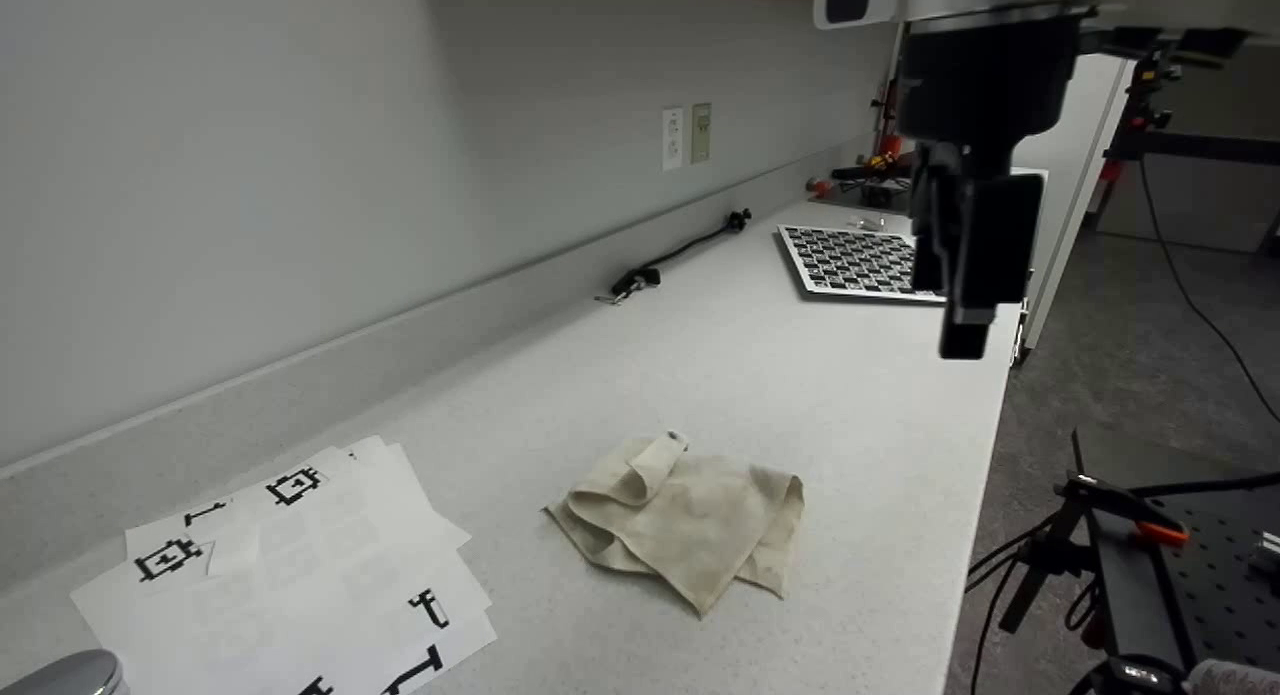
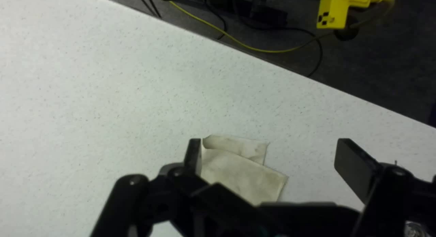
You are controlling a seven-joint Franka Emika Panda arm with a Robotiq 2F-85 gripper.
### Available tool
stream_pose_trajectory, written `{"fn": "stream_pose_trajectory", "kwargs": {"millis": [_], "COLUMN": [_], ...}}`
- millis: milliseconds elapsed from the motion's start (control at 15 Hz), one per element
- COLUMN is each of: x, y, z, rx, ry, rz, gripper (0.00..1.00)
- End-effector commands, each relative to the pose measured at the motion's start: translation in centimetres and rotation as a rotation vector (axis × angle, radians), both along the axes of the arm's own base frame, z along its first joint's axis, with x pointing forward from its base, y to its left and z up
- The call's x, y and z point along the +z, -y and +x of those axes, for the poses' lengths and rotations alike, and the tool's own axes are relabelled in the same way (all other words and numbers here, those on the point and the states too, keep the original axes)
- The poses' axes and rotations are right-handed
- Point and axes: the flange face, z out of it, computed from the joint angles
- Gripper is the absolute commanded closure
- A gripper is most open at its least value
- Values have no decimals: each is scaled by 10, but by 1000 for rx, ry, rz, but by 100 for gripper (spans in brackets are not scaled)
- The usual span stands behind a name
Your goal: Use the cloth and wipe the table
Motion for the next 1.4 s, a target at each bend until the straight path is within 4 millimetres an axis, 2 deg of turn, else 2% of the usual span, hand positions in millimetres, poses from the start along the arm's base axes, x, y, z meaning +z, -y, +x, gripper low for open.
{"fn": "stream_pose_trajectory", "kwargs": {"millis": [0,400,467,533,667,867,1000,1333], "x": [-20,-59,-63,-58,-66,-66,-64,-95], "y": [2,-11,-13,-8,-10,-11,-3,7], "z": [47,89,91,77,83,86,88,117], "rx": [42,54,63,61,63,63,55,68], "ry": [48,105,96,85,76,78,64,69], "rz": [-41,-53,-56,-44,-43,-42,-37,-1], "gripper": [0,0,0,0,0,0,0,0]}}
